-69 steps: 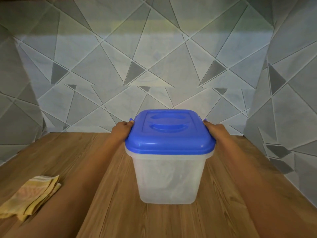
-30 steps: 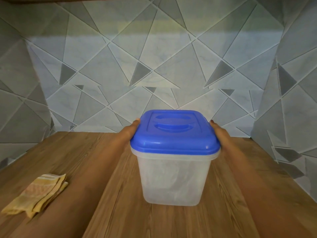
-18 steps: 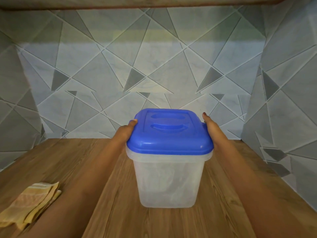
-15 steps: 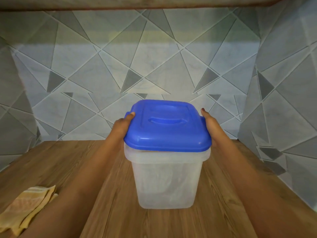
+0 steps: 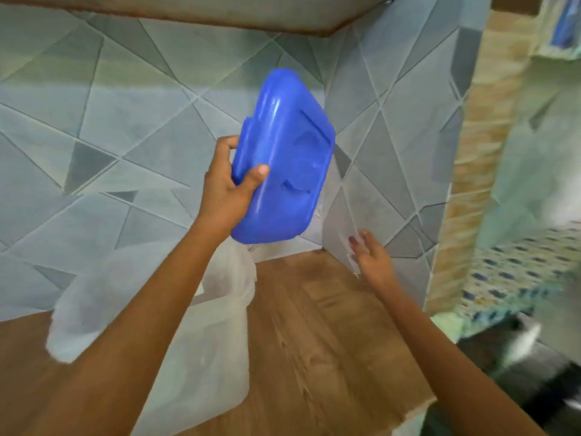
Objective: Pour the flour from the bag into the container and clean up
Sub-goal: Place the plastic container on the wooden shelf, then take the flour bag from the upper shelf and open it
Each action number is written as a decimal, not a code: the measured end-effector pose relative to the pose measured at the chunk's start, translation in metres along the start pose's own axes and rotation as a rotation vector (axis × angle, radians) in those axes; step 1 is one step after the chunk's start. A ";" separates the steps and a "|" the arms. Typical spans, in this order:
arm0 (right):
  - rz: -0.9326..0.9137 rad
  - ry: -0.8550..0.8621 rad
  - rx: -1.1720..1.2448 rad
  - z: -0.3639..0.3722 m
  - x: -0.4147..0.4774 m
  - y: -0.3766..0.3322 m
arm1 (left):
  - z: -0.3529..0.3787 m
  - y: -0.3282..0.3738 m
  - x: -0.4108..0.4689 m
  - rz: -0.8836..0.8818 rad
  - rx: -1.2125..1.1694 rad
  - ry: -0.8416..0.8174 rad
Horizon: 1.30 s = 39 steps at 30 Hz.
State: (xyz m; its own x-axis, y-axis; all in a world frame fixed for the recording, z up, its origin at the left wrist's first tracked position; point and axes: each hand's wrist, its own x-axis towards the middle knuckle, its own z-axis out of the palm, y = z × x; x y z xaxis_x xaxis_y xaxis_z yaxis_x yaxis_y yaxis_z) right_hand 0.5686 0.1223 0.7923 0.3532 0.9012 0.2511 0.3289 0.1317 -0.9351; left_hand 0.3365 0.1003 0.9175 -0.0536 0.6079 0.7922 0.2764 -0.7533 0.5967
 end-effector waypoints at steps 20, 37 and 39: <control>-0.057 -0.409 -1.007 -0.051 -0.009 0.249 | 0.180 -0.196 -0.218 0.153 1.063 -0.710; -0.232 -0.330 -0.680 -0.060 0.014 0.160 | 0.172 -0.134 -0.165 -0.394 0.468 -0.433; -0.298 -0.186 -0.504 -0.055 0.024 0.117 | 0.164 -0.104 -0.127 -0.355 0.482 -0.350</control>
State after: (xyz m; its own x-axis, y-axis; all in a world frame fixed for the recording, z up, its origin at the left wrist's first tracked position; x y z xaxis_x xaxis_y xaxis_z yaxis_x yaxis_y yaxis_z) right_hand 0.6635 0.1371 0.7030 0.0386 0.9186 0.3933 0.7798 0.2184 -0.5867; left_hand 0.4719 0.1431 0.7340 0.0706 0.9035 0.4228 0.6995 -0.3470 0.6247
